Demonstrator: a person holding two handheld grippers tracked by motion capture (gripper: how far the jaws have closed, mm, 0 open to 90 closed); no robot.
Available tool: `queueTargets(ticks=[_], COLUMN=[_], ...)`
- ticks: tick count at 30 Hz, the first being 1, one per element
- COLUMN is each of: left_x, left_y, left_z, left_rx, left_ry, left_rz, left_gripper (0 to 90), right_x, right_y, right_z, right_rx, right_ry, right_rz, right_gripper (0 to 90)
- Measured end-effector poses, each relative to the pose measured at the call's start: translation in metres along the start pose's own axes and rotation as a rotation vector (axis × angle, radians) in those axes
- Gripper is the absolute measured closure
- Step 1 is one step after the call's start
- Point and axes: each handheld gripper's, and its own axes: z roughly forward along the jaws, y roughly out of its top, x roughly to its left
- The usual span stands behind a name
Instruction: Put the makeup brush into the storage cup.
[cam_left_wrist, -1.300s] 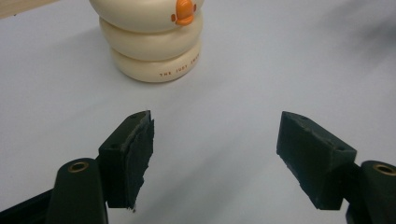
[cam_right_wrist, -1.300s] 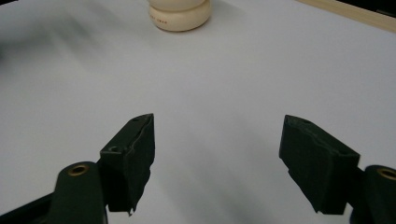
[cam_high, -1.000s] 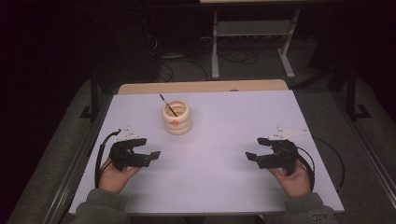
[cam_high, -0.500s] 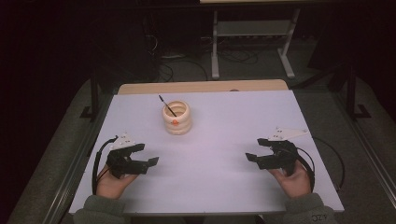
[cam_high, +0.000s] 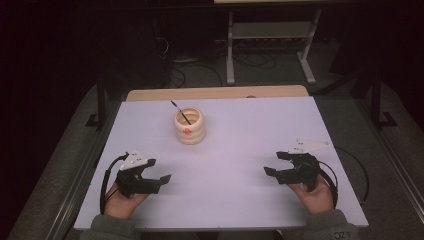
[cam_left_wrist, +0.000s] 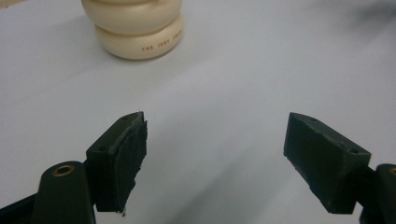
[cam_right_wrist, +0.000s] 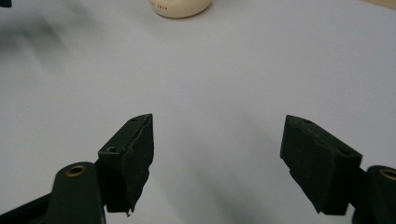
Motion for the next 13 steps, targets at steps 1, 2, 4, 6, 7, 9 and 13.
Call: queueTargets(ticks=[1, 2, 4, 6, 7, 9, 13], left_x=[0.0003, 0.0017, 0.0018, 0.0016, 0.002, 0.0028, 0.002], left_y=[-0.0017, -0.0031, -0.0056, -0.0068, -0.0068, -0.0061, -0.0057], left_z=[0.0011, 0.0014, 0.0039, 0.0055, 0.0054, 0.0038, 0.0018], left_rx=[-0.003, 0.011, 0.017, 0.019, 0.017, 0.009, -0.006], left_ry=[-0.003, 0.0, -0.004, -0.009, -0.012, -0.009, -0.007], left_rz=[-0.01, 0.003, 0.004, -0.012, -0.014, -0.006, -0.018], left_gripper=[20.8, 20.7, 19.9, 19.5, 19.3, 19.1, 18.9], right_x=[0.0002, 0.0001, 0.0014, 0.0012, 0.0011, 0.0009, 0.0005], right_y=[-0.0008, -0.0014, -0.0028, -0.0044, -0.0051, -0.0062, -0.0077], right_z=[0.001, 0.0025, 0.0049, 0.007, 0.0079, 0.0093, 0.011], right_rx=[0.005, 0.006, 0.016, 0.019, 0.022, 0.027, 0.032], right_ry=[0.001, -0.001, 0.005, 0.008, 0.012, 0.014, 0.017], right_rz=[0.002, -0.002, 0.002, -0.006, -0.002, 0.005, 0.008], right_gripper=[24.8, 24.5, 24.5, 24.1, 23.9, 23.9, 23.8])
